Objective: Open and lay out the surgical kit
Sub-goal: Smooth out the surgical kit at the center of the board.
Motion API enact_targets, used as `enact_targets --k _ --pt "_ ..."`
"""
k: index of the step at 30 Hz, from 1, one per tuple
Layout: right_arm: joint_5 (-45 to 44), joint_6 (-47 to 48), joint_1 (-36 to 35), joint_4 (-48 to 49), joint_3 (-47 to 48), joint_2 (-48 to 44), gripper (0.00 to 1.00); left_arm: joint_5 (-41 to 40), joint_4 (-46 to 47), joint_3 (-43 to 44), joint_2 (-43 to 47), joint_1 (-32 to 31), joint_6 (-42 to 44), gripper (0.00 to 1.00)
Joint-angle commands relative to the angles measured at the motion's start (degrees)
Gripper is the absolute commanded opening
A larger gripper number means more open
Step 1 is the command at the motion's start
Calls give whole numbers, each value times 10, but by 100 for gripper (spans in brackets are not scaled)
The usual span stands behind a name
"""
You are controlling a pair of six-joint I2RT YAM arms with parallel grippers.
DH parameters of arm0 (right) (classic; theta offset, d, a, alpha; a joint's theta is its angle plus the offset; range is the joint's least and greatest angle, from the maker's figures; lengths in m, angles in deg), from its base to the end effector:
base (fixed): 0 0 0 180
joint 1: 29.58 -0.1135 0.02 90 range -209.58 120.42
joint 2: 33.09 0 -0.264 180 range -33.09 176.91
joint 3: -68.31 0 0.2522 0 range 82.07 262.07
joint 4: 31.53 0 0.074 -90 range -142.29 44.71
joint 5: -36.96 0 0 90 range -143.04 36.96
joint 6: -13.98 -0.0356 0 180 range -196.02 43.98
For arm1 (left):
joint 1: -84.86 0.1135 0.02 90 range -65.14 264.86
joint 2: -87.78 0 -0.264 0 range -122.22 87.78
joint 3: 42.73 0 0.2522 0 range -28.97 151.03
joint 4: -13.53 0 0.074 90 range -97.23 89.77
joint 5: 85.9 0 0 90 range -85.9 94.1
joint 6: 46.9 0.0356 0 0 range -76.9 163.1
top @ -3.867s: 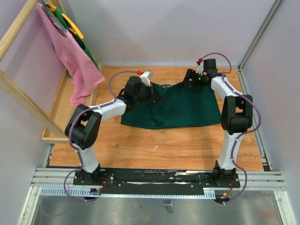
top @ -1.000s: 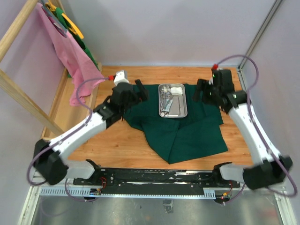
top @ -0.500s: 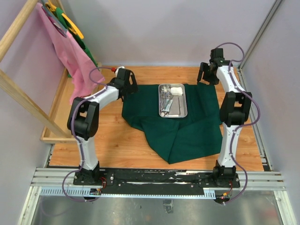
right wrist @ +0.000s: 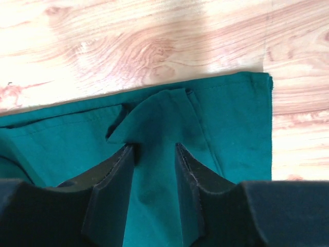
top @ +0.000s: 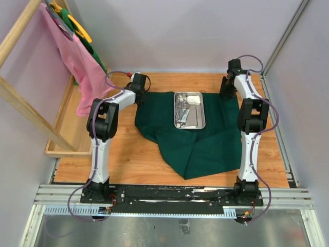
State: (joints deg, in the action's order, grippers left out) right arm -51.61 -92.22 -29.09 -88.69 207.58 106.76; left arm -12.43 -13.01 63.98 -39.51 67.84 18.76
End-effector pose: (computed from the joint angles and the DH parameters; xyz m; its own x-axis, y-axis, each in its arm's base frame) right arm 0.5325 -0.0037 0.1885 -0.8134 0.2859 -0.5067 0.2313 0.9581 0.1692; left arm 0.4711 -0.1336 0.1556 -0.6778 -0.2057 -0.7059 -0.2018 0.9752 -0.0905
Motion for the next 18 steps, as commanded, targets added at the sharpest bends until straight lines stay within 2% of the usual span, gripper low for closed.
enact_targets --k 1,5,10,12,15,18 --pt "-29 2 17 -4 -12 9 35 -6 -27 24 -42 3 0 0" --pt "-37 2 31 -1 -22 11 26 -20 -41 49 -62 4 6 0" --pt "-35 -7 54 9 -32 7 25 -28 -38 47 -64 9 8 0" --pt "-21 -14 63 14 -32 3 45 -30 -37 43 -64 11 9 0" --pt "-5 -21 67 28 -41 -9 65 -29 -33 34 -60 16 10 0" --pt "-6 -24 67 47 -62 -28 65 -30 -26 21 -52 19 10 0"
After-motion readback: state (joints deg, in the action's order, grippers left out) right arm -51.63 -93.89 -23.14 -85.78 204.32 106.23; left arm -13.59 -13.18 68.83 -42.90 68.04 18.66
